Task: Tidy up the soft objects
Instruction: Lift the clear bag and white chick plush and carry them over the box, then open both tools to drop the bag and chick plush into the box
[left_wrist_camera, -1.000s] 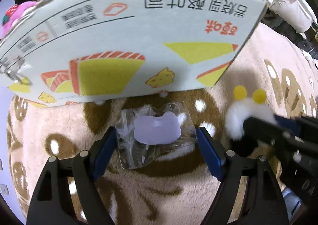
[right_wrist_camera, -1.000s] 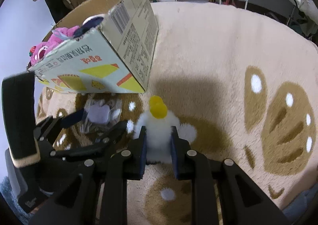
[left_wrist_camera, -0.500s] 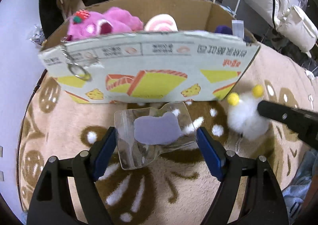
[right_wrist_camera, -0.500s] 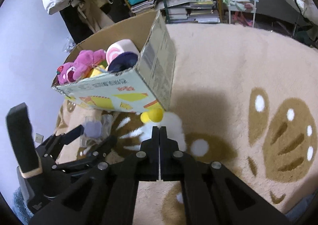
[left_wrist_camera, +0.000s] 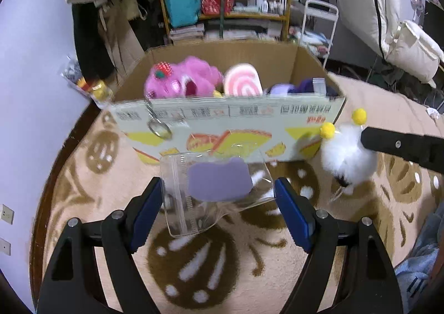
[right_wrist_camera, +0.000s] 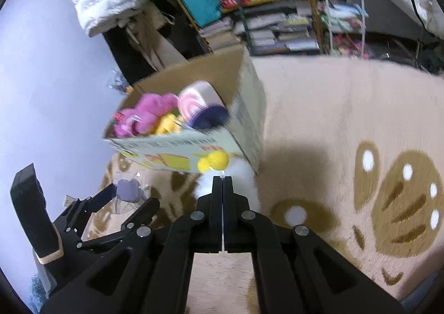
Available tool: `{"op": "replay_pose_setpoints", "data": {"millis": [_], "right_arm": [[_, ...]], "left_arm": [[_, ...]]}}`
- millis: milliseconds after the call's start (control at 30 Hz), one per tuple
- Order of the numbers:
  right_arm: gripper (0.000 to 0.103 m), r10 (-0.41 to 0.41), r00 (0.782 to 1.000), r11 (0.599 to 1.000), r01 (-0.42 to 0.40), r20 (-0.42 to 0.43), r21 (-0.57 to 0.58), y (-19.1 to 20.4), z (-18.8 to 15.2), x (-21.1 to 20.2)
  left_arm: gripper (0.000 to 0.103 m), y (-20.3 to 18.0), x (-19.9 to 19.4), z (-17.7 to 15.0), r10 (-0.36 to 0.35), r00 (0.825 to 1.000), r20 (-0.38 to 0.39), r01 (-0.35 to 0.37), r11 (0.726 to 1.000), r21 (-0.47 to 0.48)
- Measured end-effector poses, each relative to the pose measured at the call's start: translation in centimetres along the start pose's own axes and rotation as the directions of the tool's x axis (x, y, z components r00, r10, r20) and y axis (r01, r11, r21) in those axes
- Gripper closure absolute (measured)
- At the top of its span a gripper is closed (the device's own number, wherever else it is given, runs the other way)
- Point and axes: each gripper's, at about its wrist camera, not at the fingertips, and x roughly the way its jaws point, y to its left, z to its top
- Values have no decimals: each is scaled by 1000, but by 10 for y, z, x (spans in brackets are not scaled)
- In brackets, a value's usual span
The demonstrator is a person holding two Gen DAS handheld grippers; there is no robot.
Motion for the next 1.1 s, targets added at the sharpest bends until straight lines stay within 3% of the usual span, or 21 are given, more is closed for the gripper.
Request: {"op": "replay_pose_setpoints", "data": {"millis": [267,567,833,1100], "right_arm": [[102,48,988,997,-38,147,-74,32,19,-38],[102,66,962,991,-32,264,-133,53,55,-45],[102,48,952,981,13,302,-196,66,80,-27],[102,37,966,985,8,255,-171,51,77,6]], "left_arm": [[23,18,-42,21,-17,992,127,21,999,-29],[23,40,-54,61,2,973,233,-2,1000,1],[23,58,-33,97,15,970,244,-21,999,25],[22,35,1,111,-35,978,205,25,998,49]]}}
